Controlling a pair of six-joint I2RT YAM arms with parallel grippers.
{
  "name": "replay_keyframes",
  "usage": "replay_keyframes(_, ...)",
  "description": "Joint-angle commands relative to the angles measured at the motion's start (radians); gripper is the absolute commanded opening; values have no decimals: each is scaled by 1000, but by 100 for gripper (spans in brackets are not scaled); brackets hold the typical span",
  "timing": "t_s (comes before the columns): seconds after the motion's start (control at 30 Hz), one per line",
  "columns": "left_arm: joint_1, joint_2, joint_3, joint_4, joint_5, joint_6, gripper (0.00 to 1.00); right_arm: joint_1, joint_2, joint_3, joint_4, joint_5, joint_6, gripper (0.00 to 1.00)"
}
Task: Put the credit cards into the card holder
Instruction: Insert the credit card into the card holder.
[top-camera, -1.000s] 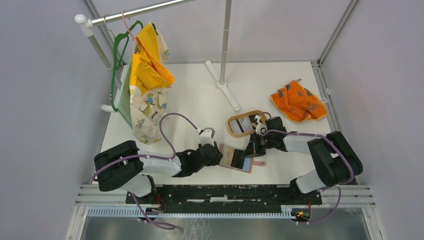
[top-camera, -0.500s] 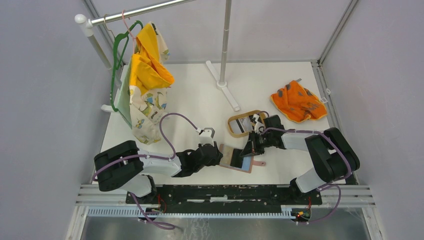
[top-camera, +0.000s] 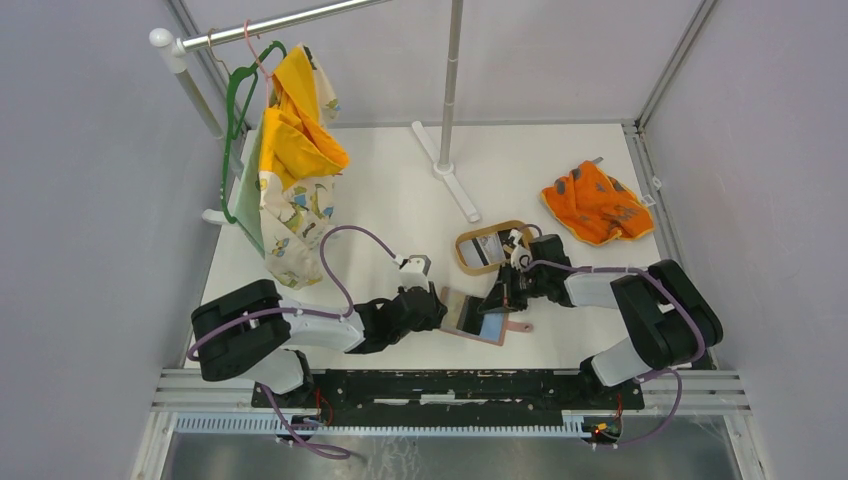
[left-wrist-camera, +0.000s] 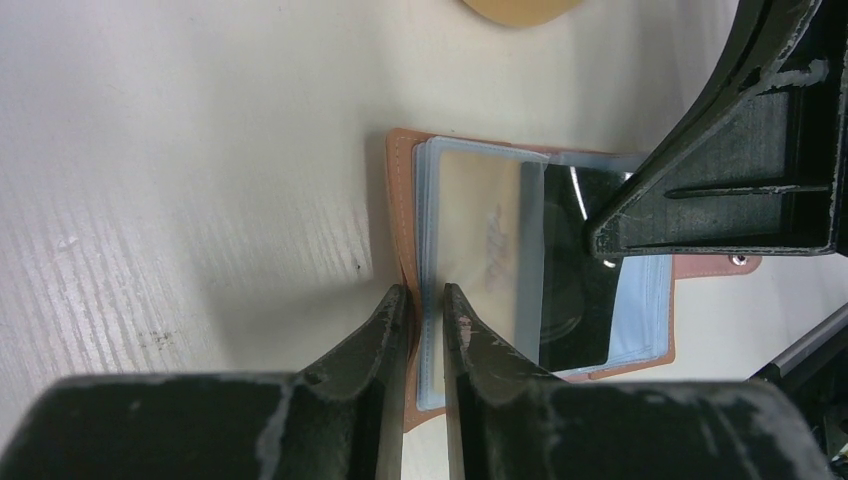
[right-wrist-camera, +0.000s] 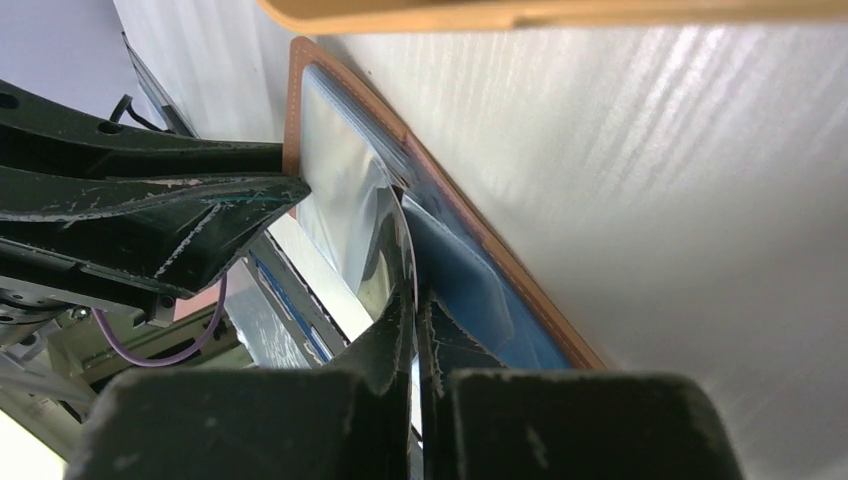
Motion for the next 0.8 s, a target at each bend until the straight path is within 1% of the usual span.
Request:
replay_keyframes(0.0,-5,52,4,-62,57,54,23,30,35,-14,100,104,30,0)
replay_keyframes(0.07,-4,53,4,-62,58,53,23,40,41,-15,134,99,38,0)
replay_keyframes(0.13,-5,52,4,-62,57,52,23,45,39,-20,164,96,43,3)
replay_keyframes(0.17,-5,51,4,-62,58,52,23,46,37,-21,168,97,37,7)
replay_keyframes(0.23,-4,50,3,-62,59,51,23,47,32,-19,168,95,26,19)
replay_keyframes(0.3,-5,48,4,-62,60,49,24,47,22,-15,160,89,9,25)
replay_keyframes(0.4,-5,36,0,-62,58,45,25,46,-2,15,92,92,-73,33)
replay_keyframes(0.53,-4,2,-8,-73,50,37,32,44,-60,33,21,124,-197,44)
replay_keyframes(0.63,-4,-29,-16,-79,48,41,36,38,-95,40,7,134,-234,51)
replay_keyframes(0.77,-5,-73,-29,-87,46,44,39,37,-101,83,-50,172,-310,57)
